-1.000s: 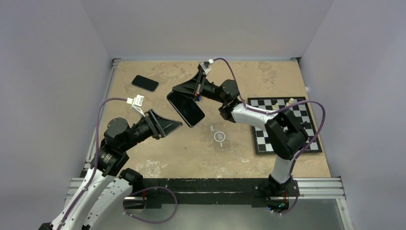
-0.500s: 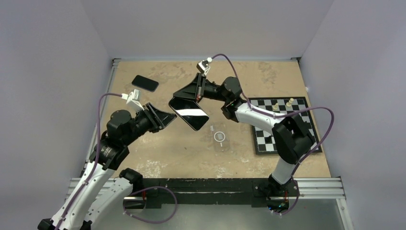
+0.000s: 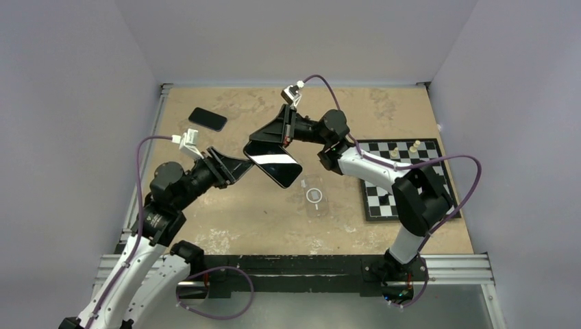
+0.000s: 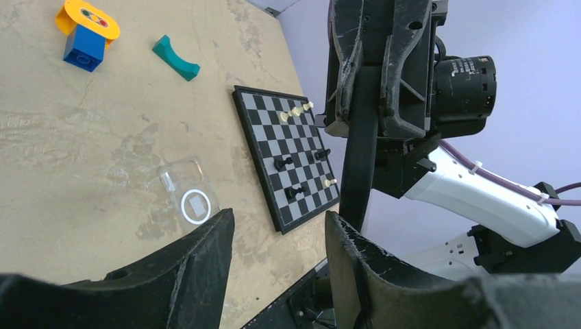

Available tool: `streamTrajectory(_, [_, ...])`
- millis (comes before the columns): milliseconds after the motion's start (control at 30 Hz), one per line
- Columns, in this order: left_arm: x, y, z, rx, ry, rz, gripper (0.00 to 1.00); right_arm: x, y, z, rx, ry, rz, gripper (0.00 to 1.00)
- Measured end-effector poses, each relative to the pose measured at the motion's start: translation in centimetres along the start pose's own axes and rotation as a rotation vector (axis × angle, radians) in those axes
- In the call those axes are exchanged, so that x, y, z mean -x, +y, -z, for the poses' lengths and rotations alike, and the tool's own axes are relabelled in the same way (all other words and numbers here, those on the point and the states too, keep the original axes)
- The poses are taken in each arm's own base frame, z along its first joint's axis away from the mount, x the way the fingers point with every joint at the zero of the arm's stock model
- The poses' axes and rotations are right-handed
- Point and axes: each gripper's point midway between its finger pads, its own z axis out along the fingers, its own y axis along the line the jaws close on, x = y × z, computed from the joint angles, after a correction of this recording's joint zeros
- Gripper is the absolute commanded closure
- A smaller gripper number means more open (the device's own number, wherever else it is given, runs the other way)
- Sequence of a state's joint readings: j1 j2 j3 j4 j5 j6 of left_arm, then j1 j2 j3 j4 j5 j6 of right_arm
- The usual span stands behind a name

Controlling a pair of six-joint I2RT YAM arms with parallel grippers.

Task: Take the phone out of the phone case
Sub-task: Remove the phone case from the phone.

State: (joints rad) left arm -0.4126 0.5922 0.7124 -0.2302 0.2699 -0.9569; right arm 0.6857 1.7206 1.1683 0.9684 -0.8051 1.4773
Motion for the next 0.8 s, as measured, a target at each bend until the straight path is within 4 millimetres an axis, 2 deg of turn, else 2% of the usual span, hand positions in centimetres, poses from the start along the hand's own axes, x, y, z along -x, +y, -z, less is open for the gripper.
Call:
streamTrajectory(267, [0.1, -0.6, 1.3, -0.038, -0.042, 0.022, 0.41, -0.2, 0.2, -0.1, 0.008, 0.006, 0.007, 1.00])
streamTrajectory(400, [1.3, -2.2, 1.2, -0.105, -0.089, 0.028, 0.42, -0.2, -0.2, -0.1, -0.005, 0.004, 0.004, 1.00])
streamTrajectory(500, [2.0, -3.0, 0.9, -0.137, -0.113, 0.042, 0.49, -0.2, -0.2, -0.1, -0.007, 0.004, 0.003, 1.00])
streamTrajectory(567, [2.3, -3.1, 0.6, -0.146, -0.123, 0.051, 0.57, -0.2, -0.2, -0.1, -0.008, 0.004, 0.003, 1.00])
streamTrajectory(800, [2.4, -2.6, -1.2, -0.145, -0.118, 0.088, 0.84, -0.2, -0.3, -0.1, -0.010, 0.003, 0.004, 1.00])
